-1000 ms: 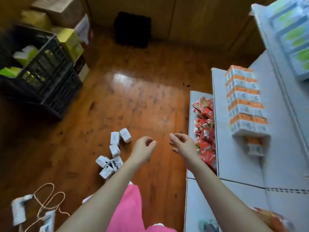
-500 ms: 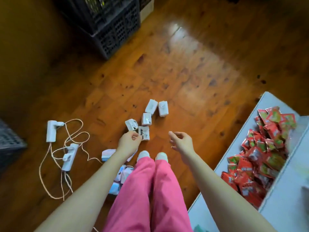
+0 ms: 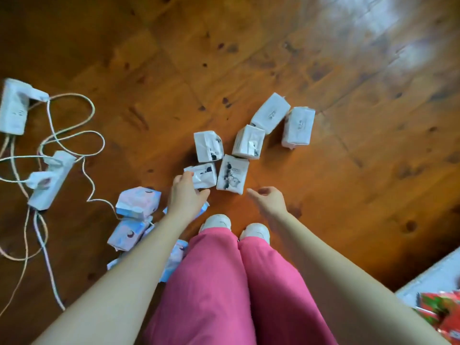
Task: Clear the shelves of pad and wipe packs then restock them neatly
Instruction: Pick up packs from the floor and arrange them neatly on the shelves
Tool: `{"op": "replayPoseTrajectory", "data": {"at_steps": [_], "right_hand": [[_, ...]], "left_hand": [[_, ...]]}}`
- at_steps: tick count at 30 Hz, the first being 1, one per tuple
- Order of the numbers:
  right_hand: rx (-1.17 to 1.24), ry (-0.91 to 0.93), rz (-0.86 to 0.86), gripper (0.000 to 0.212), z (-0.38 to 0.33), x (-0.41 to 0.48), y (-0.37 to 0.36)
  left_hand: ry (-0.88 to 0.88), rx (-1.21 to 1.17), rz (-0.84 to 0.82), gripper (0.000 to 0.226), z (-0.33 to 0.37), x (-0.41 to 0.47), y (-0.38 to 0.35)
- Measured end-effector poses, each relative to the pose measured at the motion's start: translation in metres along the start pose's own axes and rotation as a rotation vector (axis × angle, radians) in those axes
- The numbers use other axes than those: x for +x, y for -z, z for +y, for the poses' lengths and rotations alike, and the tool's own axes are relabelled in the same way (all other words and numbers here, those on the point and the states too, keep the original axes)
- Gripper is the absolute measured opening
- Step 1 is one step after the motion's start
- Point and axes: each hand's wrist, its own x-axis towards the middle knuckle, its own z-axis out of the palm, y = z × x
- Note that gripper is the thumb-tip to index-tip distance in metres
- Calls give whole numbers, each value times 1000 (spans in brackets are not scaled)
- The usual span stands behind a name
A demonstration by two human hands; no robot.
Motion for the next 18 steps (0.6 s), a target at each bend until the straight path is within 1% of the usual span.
{"op": "replayPoseTrajectory", "data": {"at_steps": [2, 5, 7, 9, 11, 13, 16, 18], "right_hand": [[-23, -14, -22, 56, 10, 39, -17], [-36, -45, -68, 62, 22, 91, -41], [8, -63, -102, 55, 28, 114, -54], [109, -61, -163, 48, 31, 131, -66], [228, -61, -213, 41, 31, 137, -71], [291, -100, -227, 45, 31, 139, -71], [288, -141, -281, 42, 28, 136, -65], [256, -140, -313, 37, 24, 132, -59]], "left_hand": [[-41, 86, 15, 63, -19, 31, -26], [-101, 296, -22, 82, -40, 67, -54], [-141, 358, -34, 87, -47, 84, -66], [-182, 351, -9, 87, -53, 97, -76], [-226, 329, 54, 85, -57, 103, -84], [-247, 315, 110, 82, -58, 104, -89], [-229, 283, 115, 82, -52, 100, -87], [-209, 283, 85, 85, -46, 93, -82]]}}
